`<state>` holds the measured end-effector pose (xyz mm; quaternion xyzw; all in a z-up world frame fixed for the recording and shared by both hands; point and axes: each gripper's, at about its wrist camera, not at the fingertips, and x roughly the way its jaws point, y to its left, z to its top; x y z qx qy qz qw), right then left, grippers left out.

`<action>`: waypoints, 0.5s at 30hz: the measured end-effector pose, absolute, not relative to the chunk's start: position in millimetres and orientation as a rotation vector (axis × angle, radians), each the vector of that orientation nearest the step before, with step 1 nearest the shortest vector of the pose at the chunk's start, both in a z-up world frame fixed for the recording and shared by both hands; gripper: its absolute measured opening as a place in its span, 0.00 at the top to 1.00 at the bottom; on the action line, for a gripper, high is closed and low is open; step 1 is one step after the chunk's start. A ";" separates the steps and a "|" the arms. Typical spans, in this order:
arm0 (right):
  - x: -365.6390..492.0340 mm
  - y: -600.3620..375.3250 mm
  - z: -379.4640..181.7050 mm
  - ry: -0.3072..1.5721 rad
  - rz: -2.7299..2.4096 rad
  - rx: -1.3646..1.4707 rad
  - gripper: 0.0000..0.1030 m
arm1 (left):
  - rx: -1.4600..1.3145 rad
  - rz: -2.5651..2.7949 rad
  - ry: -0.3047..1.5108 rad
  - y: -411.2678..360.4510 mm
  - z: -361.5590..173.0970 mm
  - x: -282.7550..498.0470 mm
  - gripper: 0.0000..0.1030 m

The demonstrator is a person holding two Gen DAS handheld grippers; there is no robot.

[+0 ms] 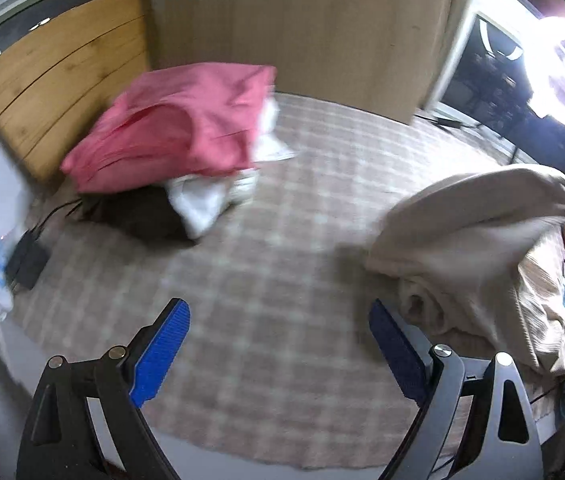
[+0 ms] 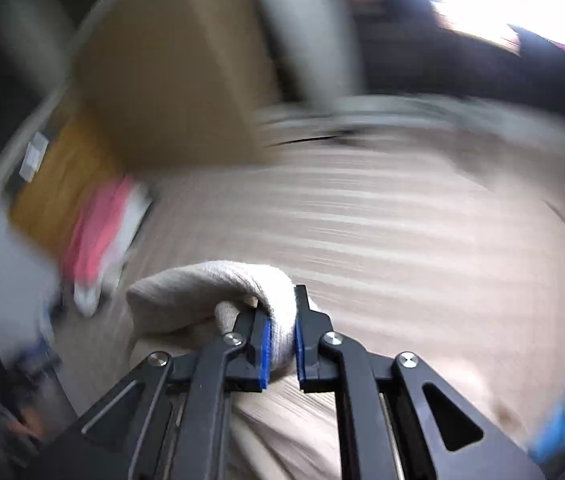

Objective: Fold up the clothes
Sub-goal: 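Drop the cream sweater onto the open rug with the right gripper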

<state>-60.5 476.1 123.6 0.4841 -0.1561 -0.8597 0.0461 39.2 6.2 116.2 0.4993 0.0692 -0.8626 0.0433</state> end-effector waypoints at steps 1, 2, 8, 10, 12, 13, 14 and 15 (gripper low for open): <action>-41.6 514.1 124.5 -0.496 -2.731 1.560 0.91 | 1.543 -2.656 0.198 15.4 114.6 32.3 0.12; -25.9 540.4 118.9 -0.465 -2.791 1.699 0.87 | 1.562 -2.674 0.183 24.7 112.4 24.9 0.12; 24.6 581.4 117.9 -0.343 -2.801 1.868 0.67 | 1.695 -2.773 0.008 95.0 92.8 -30.2 0.12; 12.6 571.5 127.2 -0.304 -2.758 1.746 0.47 | 1.743 -2.806 -0.047 115.9 85.6 -46.3 0.12; -9.4 554.3 127.5 -0.217 -2.703 1.629 0.45 | 1.769 -2.823 -0.107 131.2 78.5 -60.2 0.12; -23.5 544.7 123.2 -0.164 -2.674 1.590 0.45 | 1.773 -2.822 -0.142 137.5 74.6 -66.6 0.12; -36.6 534.7 116.6 -0.102 -2.632 1.563 0.45 | 1.779 -2.818 -0.169 142.4 70.7 -73.3 0.12; -49.5 524.5 109.3 -0.040 -2.584 1.540 0.45 | 1.790 -2.809 -0.182 146.3 65.2 -82.3 0.12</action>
